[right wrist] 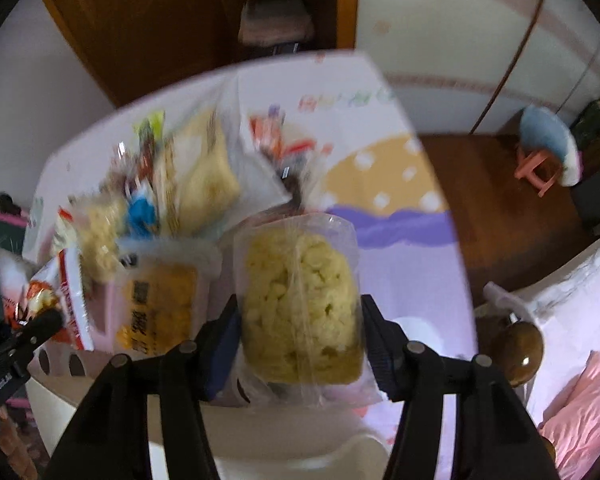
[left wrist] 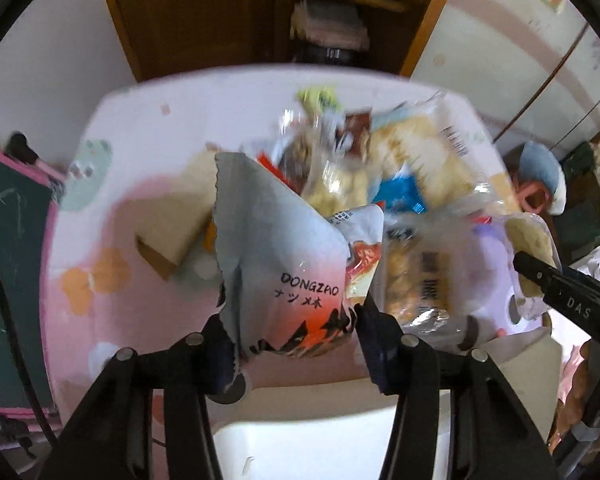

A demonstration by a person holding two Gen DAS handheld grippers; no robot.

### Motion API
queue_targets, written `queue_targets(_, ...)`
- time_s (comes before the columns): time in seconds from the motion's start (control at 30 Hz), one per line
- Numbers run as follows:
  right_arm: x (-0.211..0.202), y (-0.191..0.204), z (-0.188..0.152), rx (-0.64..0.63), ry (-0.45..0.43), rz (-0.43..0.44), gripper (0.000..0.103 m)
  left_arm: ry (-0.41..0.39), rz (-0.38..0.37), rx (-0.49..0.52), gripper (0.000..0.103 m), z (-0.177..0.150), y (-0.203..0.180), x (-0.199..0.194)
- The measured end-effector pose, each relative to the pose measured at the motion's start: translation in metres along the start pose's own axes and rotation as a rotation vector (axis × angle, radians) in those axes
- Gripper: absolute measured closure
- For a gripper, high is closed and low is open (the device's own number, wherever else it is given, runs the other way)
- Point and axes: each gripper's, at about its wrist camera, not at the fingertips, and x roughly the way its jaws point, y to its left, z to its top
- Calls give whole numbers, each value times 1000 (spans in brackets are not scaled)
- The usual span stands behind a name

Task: Organize snacks
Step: 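Lower both held bags into the white tray and open both grippers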

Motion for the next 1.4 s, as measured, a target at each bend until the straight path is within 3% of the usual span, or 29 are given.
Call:
queue_targets(0.3,-119,5,-18,-20,-367,-21,46,-263,14,50,54,-25,-1,-108)
queue_targets(0.47,-162,17,-46,-68,-470,-20,46,-372,12,102,54,-61,-10,-156)
queue_targets(0.57,-180,22,-69,-101,-499,-13,46,-392,7,128,53,-82,-17,-169)
queue_targets(0.83,-186,33,-124,-135,-444,22,46,-306,-44,120,53,-137,-19,-167)
queue_targets(1.07,-160,35,-167,-124,-327,47,46,-230,-17,123,53,-174,-22,-138)
queue_targets(1.27,-136,35,-183,-114,-242,28,46,-200,8,128,52,-189,-16,-123)
queue_targets(1.37,-127,35,-189,-99,-197,57,46,-210,21,132,46,-192,-14,-124)
queue_targets(1.4,-126,34,-191,-87,-191,72,46,-216,22,133,37,-192,-13,-125)
